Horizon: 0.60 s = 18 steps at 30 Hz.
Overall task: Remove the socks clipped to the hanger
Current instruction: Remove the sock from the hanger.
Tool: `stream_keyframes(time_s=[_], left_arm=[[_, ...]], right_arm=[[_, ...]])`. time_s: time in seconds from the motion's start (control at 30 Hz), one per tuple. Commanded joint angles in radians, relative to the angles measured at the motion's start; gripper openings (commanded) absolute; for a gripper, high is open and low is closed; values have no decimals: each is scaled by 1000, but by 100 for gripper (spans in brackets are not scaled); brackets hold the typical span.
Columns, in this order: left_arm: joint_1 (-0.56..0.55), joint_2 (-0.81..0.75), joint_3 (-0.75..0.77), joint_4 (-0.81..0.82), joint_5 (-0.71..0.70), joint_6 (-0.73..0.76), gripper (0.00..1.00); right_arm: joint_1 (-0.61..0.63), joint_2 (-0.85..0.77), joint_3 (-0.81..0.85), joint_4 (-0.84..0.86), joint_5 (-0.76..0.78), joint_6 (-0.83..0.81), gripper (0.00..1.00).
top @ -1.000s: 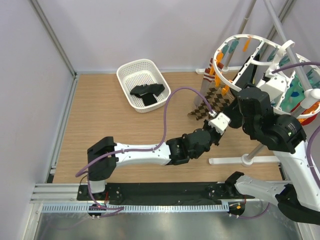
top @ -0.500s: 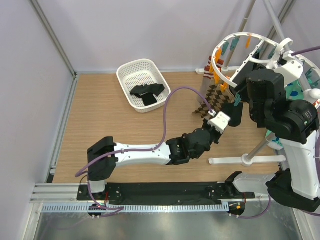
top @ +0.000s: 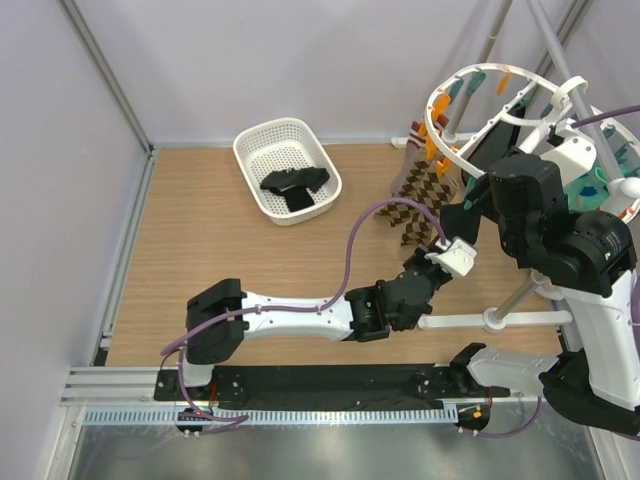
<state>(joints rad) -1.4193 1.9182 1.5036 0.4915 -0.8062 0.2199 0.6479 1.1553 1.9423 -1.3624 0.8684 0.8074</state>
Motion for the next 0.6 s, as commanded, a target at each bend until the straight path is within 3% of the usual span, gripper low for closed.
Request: stream_keyframes(time_s=[0.0,0.37,0.57], left_arm=[[-18,14,53,137,-106,145,0],[-70,90,87,366,-215,536,0],[-79,120,93,403,-223,598,0]], right_arm=[[-2,-9,-46,-74,-45,-30,50],[-4,-63,-128,58,-60,-39,50],[-1,-68,-129,108,-25,-40,50]])
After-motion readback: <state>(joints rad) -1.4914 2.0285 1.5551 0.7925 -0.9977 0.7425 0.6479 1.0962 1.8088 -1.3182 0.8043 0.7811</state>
